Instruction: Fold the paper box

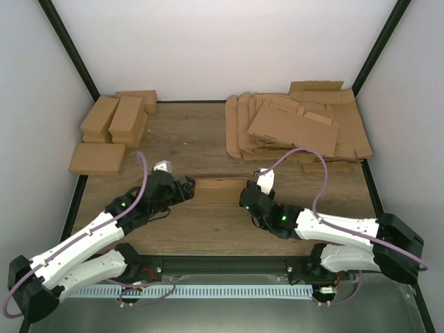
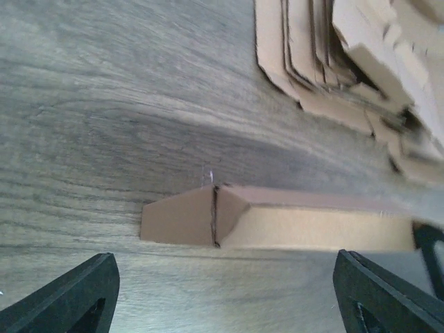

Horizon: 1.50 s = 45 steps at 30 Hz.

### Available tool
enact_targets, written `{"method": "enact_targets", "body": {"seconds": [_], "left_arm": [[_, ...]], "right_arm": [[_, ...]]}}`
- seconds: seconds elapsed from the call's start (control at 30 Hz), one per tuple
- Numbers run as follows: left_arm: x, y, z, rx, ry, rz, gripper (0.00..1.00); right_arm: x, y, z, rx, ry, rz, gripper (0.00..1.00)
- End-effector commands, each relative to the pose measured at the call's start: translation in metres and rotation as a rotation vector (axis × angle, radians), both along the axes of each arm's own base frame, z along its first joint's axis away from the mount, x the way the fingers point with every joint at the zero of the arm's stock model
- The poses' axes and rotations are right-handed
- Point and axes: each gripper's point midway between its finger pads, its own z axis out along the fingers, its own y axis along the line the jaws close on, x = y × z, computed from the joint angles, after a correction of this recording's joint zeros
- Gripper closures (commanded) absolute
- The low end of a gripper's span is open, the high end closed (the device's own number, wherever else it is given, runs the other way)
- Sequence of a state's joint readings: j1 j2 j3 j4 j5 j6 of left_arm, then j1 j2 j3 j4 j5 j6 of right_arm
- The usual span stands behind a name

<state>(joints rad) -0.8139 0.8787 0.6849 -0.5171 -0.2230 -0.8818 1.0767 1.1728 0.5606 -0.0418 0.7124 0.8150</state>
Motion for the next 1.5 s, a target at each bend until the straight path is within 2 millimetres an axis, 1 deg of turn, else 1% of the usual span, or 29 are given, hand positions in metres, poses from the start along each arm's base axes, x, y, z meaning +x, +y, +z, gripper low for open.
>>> {"method": "enact_targets", "body": {"seconds": [0.0, 0.07, 0.2, 0.27, 0.37, 0.43, 0.53, 0.7, 0.77, 0.9, 0.97, 1.0, 1.07, 1.17, 1.33, 1.4, 1.47], "left_arm": [[0.006, 0.002, 0.01, -0.159, 0.079, 0.048, 0.11], [0.014, 0.0, 0.009, -0.223, 0.112, 0.085, 0.1], [0.025, -0.016, 0.013, -0.328, 0.147, 0.077, 0.11], [0.027, -0.02, 0.011, -0.346, 0.162, 0.078, 0.2], [0.028, -0.018, 0.008, -0.344, 0.169, 0.095, 0.34], [0.028, -0.015, 0.003, -0.341, 0.175, 0.114, 0.39], [0.027, -0.009, -0.006, -0.331, 0.185, 0.149, 0.39], [0.028, -0.006, -0.016, -0.352, 0.199, 0.191, 0.27], [0.028, -0.005, -0.021, -0.364, 0.222, 0.216, 0.24], [0.029, -0.006, -0.031, -0.385, 0.263, 0.255, 0.23], [0.03, -0.007, -0.031, -0.408, 0.264, 0.263, 0.22], [0.03, -0.009, -0.032, -0.425, 0.263, 0.263, 0.24], [0.03, -0.009, -0.034, -0.442, 0.27, 0.273, 0.31], [0.028, -0.004, -0.042, -0.429, 0.285, 0.304, 0.47], [0.024, 0.001, -0.059, -0.419, 0.311, 0.335, 0.6], [0.022, 0.002, -0.067, -0.41, 0.325, 0.34, 0.68], [0.019, 0.004, -0.076, -0.402, 0.344, 0.348, 0.72]], "right_arm": [[-0.038, -0.025, -0.078, -0.276, 0.237, 0.104, 0.99], [-0.038, -0.024, -0.077, -0.28, 0.237, 0.108, 0.99], [-0.037, -0.022, -0.078, -0.293, 0.241, 0.111, 0.99], [-0.036, -0.021, -0.077, -0.293, 0.24, 0.114, 0.99], [-0.036, -0.02, -0.075, -0.291, 0.238, 0.116, 0.99], [-0.036, -0.019, -0.076, -0.294, 0.239, 0.119, 0.99], [-0.036, -0.019, -0.075, -0.292, 0.237, 0.12, 0.99], [-0.036, -0.017, -0.073, -0.288, 0.234, 0.13, 0.99], [-0.036, -0.017, -0.073, -0.288, 0.235, 0.133, 0.99], [-0.036, -0.016, -0.073, -0.289, 0.236, 0.137, 0.99], [-0.036, -0.016, -0.073, -0.29, 0.236, 0.14, 0.99], [-0.036, -0.015, -0.072, -0.289, 0.235, 0.139, 0.99], [-0.036, -0.016, -0.073, -0.29, 0.236, 0.139, 0.99], [-0.037, -0.016, -0.074, -0.293, 0.239, 0.143, 0.99], [-0.039, -0.014, -0.076, -0.292, 0.245, 0.159, 0.99], [-0.04, -0.014, -0.078, -0.29, 0.25, 0.168, 0.99], [-0.041, -0.013, -0.078, -0.281, 0.254, 0.176, 0.98]]}}
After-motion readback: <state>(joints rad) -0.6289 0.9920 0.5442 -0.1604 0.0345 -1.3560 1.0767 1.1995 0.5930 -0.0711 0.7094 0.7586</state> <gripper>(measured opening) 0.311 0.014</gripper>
